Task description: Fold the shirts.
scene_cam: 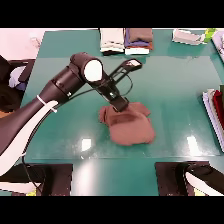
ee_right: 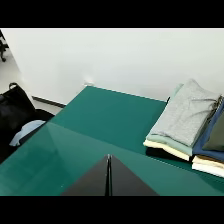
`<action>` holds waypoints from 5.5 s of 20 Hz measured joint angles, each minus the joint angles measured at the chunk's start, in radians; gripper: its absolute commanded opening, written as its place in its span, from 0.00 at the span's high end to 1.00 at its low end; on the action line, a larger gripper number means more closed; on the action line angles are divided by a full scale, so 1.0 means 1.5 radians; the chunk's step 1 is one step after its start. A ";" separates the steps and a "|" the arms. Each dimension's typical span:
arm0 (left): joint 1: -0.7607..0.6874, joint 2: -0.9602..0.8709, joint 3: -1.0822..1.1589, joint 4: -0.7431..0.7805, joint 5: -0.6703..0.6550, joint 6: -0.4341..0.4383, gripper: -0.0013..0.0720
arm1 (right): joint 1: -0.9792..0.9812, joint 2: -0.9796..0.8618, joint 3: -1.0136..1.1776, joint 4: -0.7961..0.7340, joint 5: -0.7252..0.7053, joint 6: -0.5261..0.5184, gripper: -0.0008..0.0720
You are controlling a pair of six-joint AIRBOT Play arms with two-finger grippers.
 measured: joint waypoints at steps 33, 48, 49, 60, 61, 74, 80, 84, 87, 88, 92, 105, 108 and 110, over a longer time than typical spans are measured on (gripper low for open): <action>0.169 0.006 -0.215 -0.013 0.078 -0.025 0.95 | 0.018 -0.064 -0.350 -0.207 0.318 0.165 0.23; 0.169 0.009 -0.214 -0.008 0.072 -0.025 0.95 | 0.045 -0.033 -0.724 -0.063 0.203 0.170 0.97; 0.169 0.009 -0.214 -0.008 0.072 -0.025 0.95 | 0.052 -0.042 -0.721 -0.062 0.196 0.166 0.97; 0.169 0.247 -0.075 0.063 0.106 -0.028 0.95 | 0.047 0.082 -0.314 -0.254 0.272 0.153 0.97; 0.169 0.278 -0.055 0.065 0.109 -0.029 0.95 | 0.037 0.097 -0.261 -0.265 0.282 0.153 0.97; 0.169 0.414 0.006 0.074 0.109 -0.030 0.95 | -0.030 0.021 0.164 -0.268 0.365 0.152 0.97; 0.169 0.294 -0.135 0.084 0.051 -0.011 0.95 | 0.012 -0.056 -0.018 -0.236 0.381 0.150 0.97; 0.169 0.204 -0.270 0.084 0.049 -0.002 0.95 | 0.060 -0.053 -0.219 -0.228 0.326 0.150 0.97; 0.169 0.152 -0.340 0.082 0.055 0.003 0.81 | 0.084 -0.039 -0.336 -0.226 0.290 0.155 0.97; 0.169 0.142 -0.353 0.081 0.055 0.004 0.39 | 0.089 -0.034 -0.364 -0.225 0.281 0.156 0.97; 0.171 0.126 -0.355 0.074 0.045 0.004 0.25 | 0.097 -0.013 -0.435 -0.225 0.256 0.162 0.97; 0.336 0.096 -0.204 -0.002 -0.012 0.005 0.25 | 0.099 -0.001 -0.464 -0.219 0.218 0.170 0.97; 0.349 0.053 -0.237 -0.051 -0.022 0.009 0.25 | 0.099 -0.001 -0.464 -0.219 0.216 0.172 0.97; 0.354 0.030 -0.254 -0.080 -0.020 0.011 0.25 | 0.099 -0.001 -0.464 -0.219 0.214 0.178 0.97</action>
